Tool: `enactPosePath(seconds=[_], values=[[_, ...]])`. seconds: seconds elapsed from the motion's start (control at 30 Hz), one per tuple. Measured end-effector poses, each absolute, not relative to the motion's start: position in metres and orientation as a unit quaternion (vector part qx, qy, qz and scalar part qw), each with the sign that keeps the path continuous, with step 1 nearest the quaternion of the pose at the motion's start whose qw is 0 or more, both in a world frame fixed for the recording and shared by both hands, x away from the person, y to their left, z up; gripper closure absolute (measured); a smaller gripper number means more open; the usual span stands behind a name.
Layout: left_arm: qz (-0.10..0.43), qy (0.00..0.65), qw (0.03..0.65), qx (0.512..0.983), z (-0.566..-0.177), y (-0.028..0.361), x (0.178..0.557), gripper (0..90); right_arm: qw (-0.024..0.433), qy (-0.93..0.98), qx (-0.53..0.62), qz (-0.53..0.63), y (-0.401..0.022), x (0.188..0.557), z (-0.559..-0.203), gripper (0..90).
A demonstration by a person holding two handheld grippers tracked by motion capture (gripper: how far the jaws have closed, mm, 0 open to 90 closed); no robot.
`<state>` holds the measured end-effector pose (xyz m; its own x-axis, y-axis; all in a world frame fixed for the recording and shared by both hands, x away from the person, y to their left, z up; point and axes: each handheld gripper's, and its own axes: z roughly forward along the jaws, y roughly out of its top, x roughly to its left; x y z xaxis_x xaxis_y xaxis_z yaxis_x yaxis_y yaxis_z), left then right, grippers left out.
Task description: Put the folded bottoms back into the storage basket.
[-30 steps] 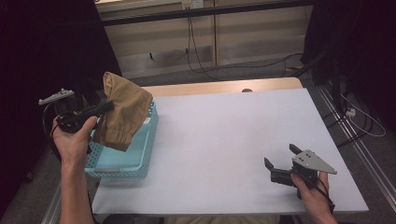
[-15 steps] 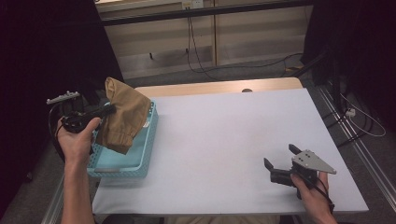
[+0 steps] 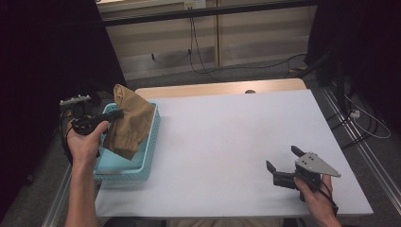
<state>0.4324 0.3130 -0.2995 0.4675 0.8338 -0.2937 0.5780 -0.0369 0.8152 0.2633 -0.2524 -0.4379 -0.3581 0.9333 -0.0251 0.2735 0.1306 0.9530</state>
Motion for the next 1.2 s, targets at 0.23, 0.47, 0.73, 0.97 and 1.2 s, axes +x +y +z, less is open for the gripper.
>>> enactPosePath(seconds=[0.23, 0.47, 0.73, 0.97, 1.2], values=[[0.127, 0.496, 0.471, 0.718, -0.304, 0.306, 0.435, 86.5, 0.343, 0.67, 0.451, 0.48, -0.253, 0.263, -0.438, 2.5], [0.121, 0.502, 0.463, 0.72, -0.31, 0.305, 0.439, 86.5, 0.344, 0.671, 0.451, 0.478, -0.252, 0.263, -0.438, 2.5], [0.109, 0.506, 0.458, 0.722, -0.315, 0.304, 0.441, 86.5, 0.344, 0.67, 0.452, 0.479, -0.253, 0.263, -0.438, 2.5], [0.1, 0.514, 0.449, 0.724, -0.323, 0.306, 0.446, 86.4, 0.343, 0.67, 0.452, 0.478, -0.253, 0.263, -0.438, 2.4], [0.1, 0.516, 0.445, 0.725, -0.325, 0.307, 0.447, 86.4, 0.343, 0.671, 0.451, 0.478, -0.252, 0.263, -0.438, 2.5]])
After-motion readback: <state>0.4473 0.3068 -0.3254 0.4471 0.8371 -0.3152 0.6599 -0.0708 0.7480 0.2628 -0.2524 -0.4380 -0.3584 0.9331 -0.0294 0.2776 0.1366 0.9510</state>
